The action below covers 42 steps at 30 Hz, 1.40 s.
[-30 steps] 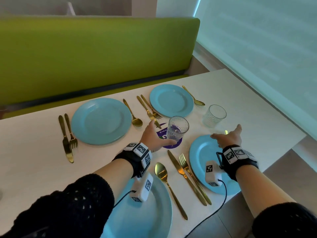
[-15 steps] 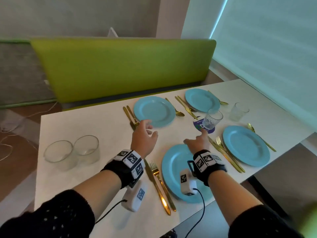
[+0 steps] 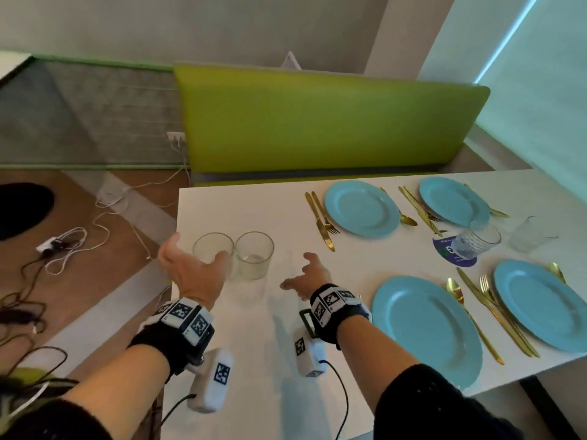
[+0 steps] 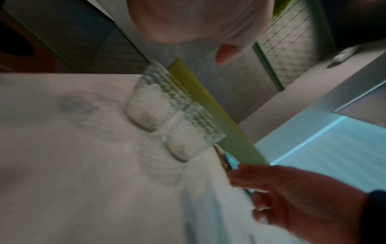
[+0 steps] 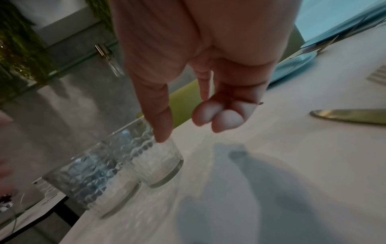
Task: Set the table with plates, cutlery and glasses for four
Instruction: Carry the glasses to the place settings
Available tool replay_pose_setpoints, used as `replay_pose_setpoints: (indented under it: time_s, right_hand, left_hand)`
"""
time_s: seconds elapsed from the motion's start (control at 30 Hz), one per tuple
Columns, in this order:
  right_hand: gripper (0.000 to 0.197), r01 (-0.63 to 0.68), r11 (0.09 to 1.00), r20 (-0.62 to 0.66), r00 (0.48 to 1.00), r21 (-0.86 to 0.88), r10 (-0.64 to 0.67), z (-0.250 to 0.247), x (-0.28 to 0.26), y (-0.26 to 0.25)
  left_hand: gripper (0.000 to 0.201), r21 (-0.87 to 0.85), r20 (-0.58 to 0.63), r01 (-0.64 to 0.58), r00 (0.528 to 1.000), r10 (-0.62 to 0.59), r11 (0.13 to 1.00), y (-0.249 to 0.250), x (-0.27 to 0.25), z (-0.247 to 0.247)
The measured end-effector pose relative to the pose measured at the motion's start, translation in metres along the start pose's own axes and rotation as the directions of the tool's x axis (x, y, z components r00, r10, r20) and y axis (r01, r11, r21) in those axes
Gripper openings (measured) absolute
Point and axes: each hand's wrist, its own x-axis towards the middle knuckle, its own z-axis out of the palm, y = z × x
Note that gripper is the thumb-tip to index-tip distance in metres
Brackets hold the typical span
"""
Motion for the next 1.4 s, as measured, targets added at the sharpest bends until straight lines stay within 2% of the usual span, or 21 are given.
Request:
replay_pose_setpoints:
  time_s: [0.07, 0.13, 0.2, 0.27, 0.43, 0.53, 0.77, 0.87, 1.0, 1.13, 1.4]
  right_hand:
    - [0.096, 0.014, 1.0, 0.019, 1.0, -0.015, -0.014, 0.01, 0.002, -0.008]
    - [0.097, 0.031, 0.999, 0.036, 0.999, -0.022, -0.03, 0.018, 0.005, -0.013]
    - [0.098, 0.066, 0.997, 0.044, 0.997, -0.028, -0.064, 0.023, 0.008, -0.018]
    - [0.097, 0.109, 0.993, 0.043, 0.993, -0.034, -0.107, 0.028, 0.009, -0.022]
    - [0.096, 0.172, 0.985, 0.046, 0.984, -0.012, -0.171, 0.045, 0.017, -0.029]
    - [0.097, 0.182, 0.983, 0.027, 0.983, 0.007, -0.183, 0.054, 0.021, -0.03]
    - [0.083, 0.214, 0.977, -0.038, 0.976, 0.0, -0.214, 0.059, 0.026, -0.03]
    - [0.078, 0.207, 0.978, -0.043, 0.977, 0.002, -0.207, 0.053, 0.023, -0.027]
    - [0.074, 0.171, 0.983, -0.093, 0.982, 0.061, -0.165, 0.023, 0.017, -0.017]
    - [0.072, 0.106, 0.984, -0.22, 0.973, 0.144, -0.073, -0.029, 0.014, 0.003]
    - [0.073, -0.033, 0.974, -0.47, 0.872, 0.224, 0.137, -0.149, 0.027, 0.061]
  left_hand:
    - [0.109, 0.026, 0.162, 0.09, 0.982, -0.093, 0.996, -0.029, 0.01, -0.006]
    - [0.127, 0.093, 0.311, 0.149, 0.935, -0.171, 0.984, -0.053, 0.02, -0.008]
    - [0.128, 0.156, 0.374, 0.192, 0.896, -0.238, 0.969, -0.064, 0.025, -0.005]
    - [0.13, 0.147, 0.409, 0.205, 0.878, -0.248, 0.968, -0.067, 0.032, 0.002]
    - [0.124, 0.057, 0.456, 0.22, 0.862, -0.222, 0.974, -0.071, 0.049, 0.013]
    - [0.119, 0.04, 0.431, 0.205, 0.88, -0.202, 0.978, -0.077, 0.051, 0.015]
    - [0.086, 0.099, 0.41, 0.158, 0.893, -0.185, 0.982, -0.076, 0.049, 0.019]
    - [0.082, 0.146, 0.394, 0.11, 0.905, -0.16, 0.983, -0.071, 0.049, 0.02]
    - [0.084, 0.164, 0.408, 0.07, 0.904, -0.132, 0.984, -0.056, 0.043, 0.032]
    - [0.082, 0.127, 0.473, 0.027, 0.877, -0.085, 0.991, -0.029, 0.026, 0.061]
    - [0.085, 0.094, 0.634, -0.041, 0.773, -0.028, 0.995, 0.018, -0.033, 0.136]
